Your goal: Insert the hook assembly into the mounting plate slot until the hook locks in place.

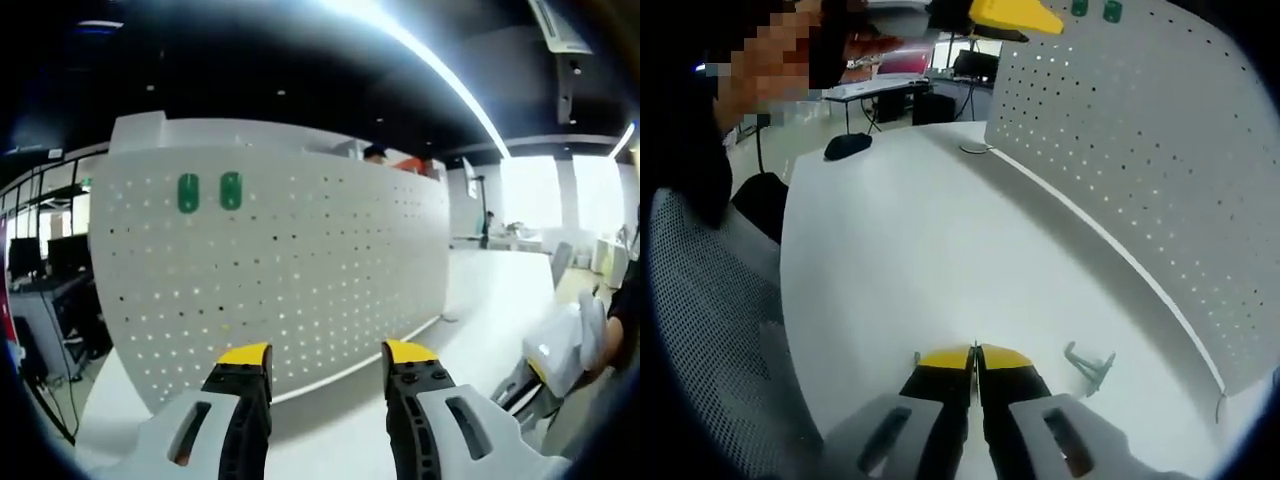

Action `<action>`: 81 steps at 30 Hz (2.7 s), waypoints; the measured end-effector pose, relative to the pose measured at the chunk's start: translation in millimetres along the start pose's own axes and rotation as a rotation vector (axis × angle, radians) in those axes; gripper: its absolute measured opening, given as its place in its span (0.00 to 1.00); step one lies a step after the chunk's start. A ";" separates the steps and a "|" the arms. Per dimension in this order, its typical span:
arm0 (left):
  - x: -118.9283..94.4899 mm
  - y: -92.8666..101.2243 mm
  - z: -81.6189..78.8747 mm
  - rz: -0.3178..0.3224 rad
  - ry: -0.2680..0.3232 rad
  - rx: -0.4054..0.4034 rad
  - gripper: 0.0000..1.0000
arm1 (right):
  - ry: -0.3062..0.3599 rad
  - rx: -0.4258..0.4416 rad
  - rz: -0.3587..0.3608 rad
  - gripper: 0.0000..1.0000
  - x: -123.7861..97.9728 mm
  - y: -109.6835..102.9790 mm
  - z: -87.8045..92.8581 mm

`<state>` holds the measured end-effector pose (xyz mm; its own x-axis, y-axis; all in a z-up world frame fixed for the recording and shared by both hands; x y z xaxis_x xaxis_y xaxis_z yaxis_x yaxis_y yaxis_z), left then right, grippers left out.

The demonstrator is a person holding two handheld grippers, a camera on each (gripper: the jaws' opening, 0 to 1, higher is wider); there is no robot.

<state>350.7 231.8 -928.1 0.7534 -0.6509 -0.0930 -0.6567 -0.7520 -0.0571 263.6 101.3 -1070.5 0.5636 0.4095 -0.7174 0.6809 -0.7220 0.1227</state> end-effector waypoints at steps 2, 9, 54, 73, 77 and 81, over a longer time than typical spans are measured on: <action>0.2 1.1 0.1 0.002 -0.002 0.001 0.45 | 0.009 0.007 0.008 0.00 -1.5 2.7 -1.1; 0.6 2.5 1.2 0.006 -0.006 0.004 0.45 | 0.023 0.032 0.016 0.00 -4.3 5.8 -1.5; 13.4 51.3 17.4 0.156 -0.091 0.097 0.44 | 0.252 0.287 0.193 0.00 -46.7 74.7 -8.5; 19.1 83.2 35.3 0.270 -0.152 0.112 0.42 | 0.334 0.348 0.178 0.00 -55.3 78.1 -17.9; 20.4 90.0 40.8 0.291 -0.168 0.113 0.41 | 0.340 0.350 0.174 0.00 -55.7 78.2 -19.0; 21.9 97.9 46.6 0.317 -0.184 0.123 0.39 | 0.350 0.355 0.169 0.00 -57.2 78.3 -20.9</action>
<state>301.3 148.7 -982.1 0.5017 -0.8110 -0.3009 -0.8633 -0.4916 -0.1144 294.4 33.0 -1005.5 0.8157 0.3886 -0.4285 0.4003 -0.9139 -0.0666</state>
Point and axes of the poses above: the point that each gripper's makers call its tool centre point, and the gripper's own axes: x roughly forward along the fingers, y roughly to its right, z roughly out of its underside, the point moved 5 cm from there along -x, roughly backward along the fingers, and after that the axes turned 2 degrees about x, right-handed, at the moved point
